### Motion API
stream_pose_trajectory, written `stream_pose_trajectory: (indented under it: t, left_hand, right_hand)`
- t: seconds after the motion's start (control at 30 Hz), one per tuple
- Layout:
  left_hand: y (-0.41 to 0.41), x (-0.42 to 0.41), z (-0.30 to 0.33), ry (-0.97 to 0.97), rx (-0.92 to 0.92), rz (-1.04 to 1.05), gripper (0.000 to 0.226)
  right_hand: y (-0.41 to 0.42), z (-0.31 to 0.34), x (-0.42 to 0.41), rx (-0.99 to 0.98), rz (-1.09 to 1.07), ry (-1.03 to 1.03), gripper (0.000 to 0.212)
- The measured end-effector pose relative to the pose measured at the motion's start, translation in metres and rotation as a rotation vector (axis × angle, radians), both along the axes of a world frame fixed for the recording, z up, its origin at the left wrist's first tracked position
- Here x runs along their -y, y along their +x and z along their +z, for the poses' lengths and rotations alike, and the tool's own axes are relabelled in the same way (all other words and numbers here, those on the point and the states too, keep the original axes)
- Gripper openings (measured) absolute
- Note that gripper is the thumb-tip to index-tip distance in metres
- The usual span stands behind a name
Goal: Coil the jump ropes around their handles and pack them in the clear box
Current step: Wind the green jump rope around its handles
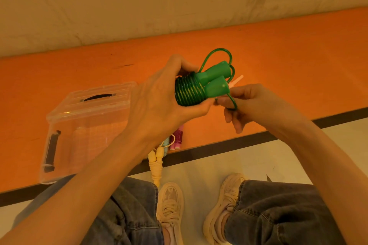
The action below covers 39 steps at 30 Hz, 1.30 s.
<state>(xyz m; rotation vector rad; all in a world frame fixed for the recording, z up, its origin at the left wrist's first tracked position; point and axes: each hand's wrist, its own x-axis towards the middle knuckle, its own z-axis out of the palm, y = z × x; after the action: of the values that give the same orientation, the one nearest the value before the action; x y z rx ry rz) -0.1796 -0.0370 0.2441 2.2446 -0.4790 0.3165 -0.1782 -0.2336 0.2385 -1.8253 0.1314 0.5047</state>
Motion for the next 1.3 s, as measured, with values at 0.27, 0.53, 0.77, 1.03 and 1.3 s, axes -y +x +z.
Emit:
stream_pose_trajectory:
  t: [0.27, 0.53, 0.77, 1.03, 1.3]
  left_hand:
    - [0.005, -0.001, 0.002, -0.106, -0.105, 0.044, 0.045]
    - [0.001, -0.003, 0.008, -0.296, -0.265, -0.018, 0.046]
    - [0.004, -0.004, 0.014, -0.606, -0.541, -0.107, 0.037]
    - [0.007, -0.005, 0.012, -0.825, -0.855, -0.128, 0.041]
    - [0.006, 0.001, 0.003, -0.892, -1.033, -0.239, 0.062]
  right_hand:
    - [-0.021, 0.020, 0.000, 0.310, -0.091, 0.123, 0.028]
    - [-0.018, 0.020, 0.000, 0.326, -0.205, 0.338, 0.044]
    - [-0.011, 0.020, 0.008, 0.311, -0.298, 0.410, 0.044]
    - [-0.012, 0.030, 0.006, 0.306, -0.254, 0.676, 0.040]
    - [-0.017, 0.034, 0.008, 0.317, -0.031, 0.720, 0.050]
